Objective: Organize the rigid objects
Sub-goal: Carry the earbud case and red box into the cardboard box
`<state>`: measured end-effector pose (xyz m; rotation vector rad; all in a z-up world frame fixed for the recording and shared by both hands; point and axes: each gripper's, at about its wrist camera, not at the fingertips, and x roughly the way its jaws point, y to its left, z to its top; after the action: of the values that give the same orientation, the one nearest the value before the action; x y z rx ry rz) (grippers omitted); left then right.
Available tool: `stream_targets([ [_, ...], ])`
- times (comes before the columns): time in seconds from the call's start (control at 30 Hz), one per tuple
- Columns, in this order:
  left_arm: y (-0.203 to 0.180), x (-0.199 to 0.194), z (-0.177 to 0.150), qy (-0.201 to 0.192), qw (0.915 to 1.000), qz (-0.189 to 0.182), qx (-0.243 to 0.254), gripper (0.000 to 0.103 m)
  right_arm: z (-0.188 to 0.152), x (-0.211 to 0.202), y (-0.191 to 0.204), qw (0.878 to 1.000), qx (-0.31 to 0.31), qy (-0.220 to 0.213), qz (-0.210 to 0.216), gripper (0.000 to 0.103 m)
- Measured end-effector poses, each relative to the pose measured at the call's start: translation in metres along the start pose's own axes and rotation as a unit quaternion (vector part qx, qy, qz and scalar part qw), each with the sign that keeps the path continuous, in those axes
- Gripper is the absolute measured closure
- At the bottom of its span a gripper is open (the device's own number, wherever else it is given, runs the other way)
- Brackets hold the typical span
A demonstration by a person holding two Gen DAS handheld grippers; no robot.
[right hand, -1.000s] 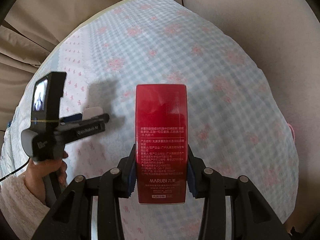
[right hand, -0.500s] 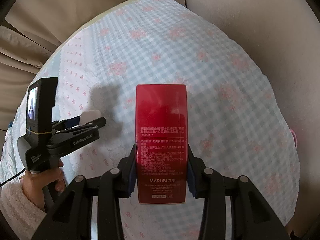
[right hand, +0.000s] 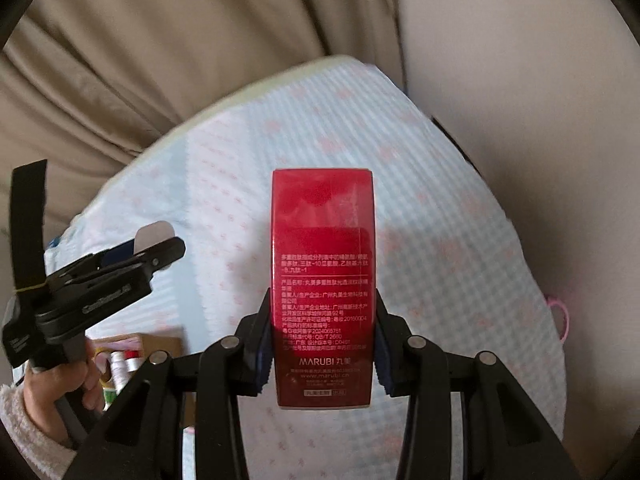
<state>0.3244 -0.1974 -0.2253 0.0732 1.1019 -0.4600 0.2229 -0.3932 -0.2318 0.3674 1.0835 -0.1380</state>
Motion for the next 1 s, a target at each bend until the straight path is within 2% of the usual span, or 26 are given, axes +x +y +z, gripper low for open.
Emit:
stream_targets([
  [0.23, 0.049, -0.109, -0.038, -0.045, 0.9974, 0.029, -0.048, 0.045, -0.007, -0.053, 0.069, 0.996, -0.070, -0.022, 0.048, 0.065],
  [0.4, 0.101, -0.153, -0.074, -0.057, 0.9951, 0.046, -0.067, 0.045, -0.030, -0.079, 0.130, 0.991, -0.092, -0.018, 0.100, 0.065],
  [0.5, 0.138, -0.173, -0.101, -0.058, 0.9942, 0.049, -0.076, 0.045, -0.049, -0.081, 0.170, 0.987, -0.110, -0.011, 0.116, 0.065],
  [0.73, 0.221, -0.181, -0.164, -0.032, 0.9959, 0.048, -0.069, 0.045, -0.097, -0.055, 0.252, 0.987, -0.098, 0.022, 0.124, 0.065],
  [0.87, 0.258, -0.161, -0.192, 0.002, 0.9974, 0.038, -0.061, 0.045, -0.121, -0.031, 0.291, 0.988, -0.110, 0.038, 0.105, 0.065],
  [1.0, 0.278, -0.127, -0.210, 0.039, 0.9979, 0.024, -0.047, 0.045, -0.140, 0.007, 0.314, 0.987, -0.121, 0.069, 0.081, 0.065],
])
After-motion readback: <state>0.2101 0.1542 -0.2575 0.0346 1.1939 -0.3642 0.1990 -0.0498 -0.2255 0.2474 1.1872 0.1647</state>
